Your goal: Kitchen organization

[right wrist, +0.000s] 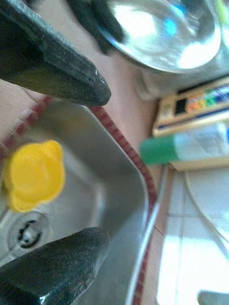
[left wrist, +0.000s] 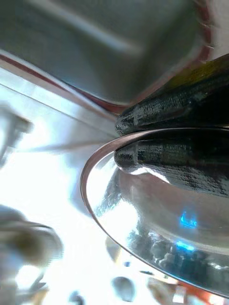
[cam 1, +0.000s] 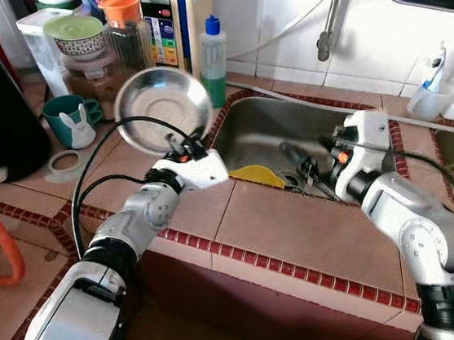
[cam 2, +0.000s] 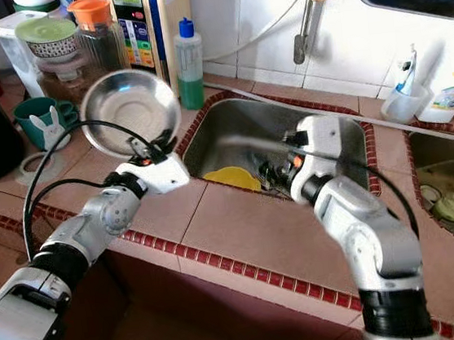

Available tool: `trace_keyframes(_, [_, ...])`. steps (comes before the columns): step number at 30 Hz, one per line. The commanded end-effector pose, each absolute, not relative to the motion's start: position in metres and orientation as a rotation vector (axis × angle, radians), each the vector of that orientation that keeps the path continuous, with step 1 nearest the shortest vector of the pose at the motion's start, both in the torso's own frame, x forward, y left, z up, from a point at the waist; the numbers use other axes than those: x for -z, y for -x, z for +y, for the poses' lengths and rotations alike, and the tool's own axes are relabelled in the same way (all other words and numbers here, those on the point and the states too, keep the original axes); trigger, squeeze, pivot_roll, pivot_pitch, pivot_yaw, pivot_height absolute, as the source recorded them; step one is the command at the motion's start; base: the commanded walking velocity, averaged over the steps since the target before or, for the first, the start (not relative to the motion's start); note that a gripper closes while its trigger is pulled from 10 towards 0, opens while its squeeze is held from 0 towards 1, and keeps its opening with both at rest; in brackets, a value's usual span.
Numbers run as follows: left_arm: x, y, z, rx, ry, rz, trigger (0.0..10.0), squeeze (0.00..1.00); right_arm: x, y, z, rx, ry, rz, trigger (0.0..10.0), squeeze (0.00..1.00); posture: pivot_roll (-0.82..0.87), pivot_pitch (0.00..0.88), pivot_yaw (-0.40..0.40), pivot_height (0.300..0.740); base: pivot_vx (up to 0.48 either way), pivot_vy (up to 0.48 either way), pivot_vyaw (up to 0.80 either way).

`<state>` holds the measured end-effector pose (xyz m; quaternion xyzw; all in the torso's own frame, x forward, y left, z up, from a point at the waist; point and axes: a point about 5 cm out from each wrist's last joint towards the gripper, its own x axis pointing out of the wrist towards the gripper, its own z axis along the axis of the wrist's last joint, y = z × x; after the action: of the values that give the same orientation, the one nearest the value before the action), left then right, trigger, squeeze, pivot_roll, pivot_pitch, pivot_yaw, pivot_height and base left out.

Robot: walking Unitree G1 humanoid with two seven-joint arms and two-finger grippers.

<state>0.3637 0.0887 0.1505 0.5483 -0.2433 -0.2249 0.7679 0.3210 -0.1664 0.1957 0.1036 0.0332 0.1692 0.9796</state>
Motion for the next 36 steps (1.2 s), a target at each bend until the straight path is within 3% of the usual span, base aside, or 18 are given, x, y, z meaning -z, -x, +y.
trace_keyframes(1, [-0.148, -0.356, 0.078, 0.548, -1.204, -0.593, 0.0, 0.00, -0.208, -0.329, -0.177, -0.284, -0.250, 0.010, 10.0, 0.00, 0.20, 0.000, -0.054, 0.740, 0.000, 0.000, 0.00])
trace_keyframes(10, [-0.146, -0.350, 0.062, 0.589, -1.193, -0.651, 0.0, 0.00, -0.228, -0.342, -0.173, -0.283, -0.346, -0.050, 10.0, 0.00, 0.20, 0.000, -0.057, 0.740, 0.000, 0.000, 0.00])
trace_keyframes(18, [-0.148, -0.342, 0.037, 0.658, -1.185, -0.736, 0.0, 0.00, -0.233, -0.358, -0.151, -0.354, -0.405, 0.021, 10.0, 0.00, 0.20, 0.000, -0.058, 0.740, 0.000, 0.000, 0.00])
trace_keyframes(23, [-0.154, -0.343, 0.028, 0.645, -1.166, -0.756, 0.0, 0.00, -0.229, -0.357, -0.137, -0.427, -0.374, 0.072, 10.0, 0.00, 0.20, 0.000, -0.059, 0.740, 0.000, 0.000, 0.00])
trace_keyframes(29, [-0.154, -0.343, 0.027, 0.642, -1.164, -0.760, 0.0, 0.00, -0.224, -0.356, -0.137, -0.436, -0.348, 0.111, 10.0, 0.00, 0.19, 0.000, -0.058, 0.740, 0.000, 0.000, 0.00])
trace_keyframes(30, [-0.153, -0.342, 0.027, 0.645, -1.161, -0.762, 0.0, 0.00, -0.223, -0.356, -0.140, -0.421, -0.338, 0.113, 0.0, 0.00, 0.19, 0.000, -0.058, 0.740, 0.000, 0.000, 0.00])
trace_keyframes(36, [-0.149, -0.341, 0.033, 0.649, -1.167, -0.753, 0.0, 0.00, -0.224, -0.359, -0.147, -0.378, -0.330, 0.097, 0.0, 0.00, 0.19, 0.000, -0.057, 0.740, 0.000, 0.000, 0.00])
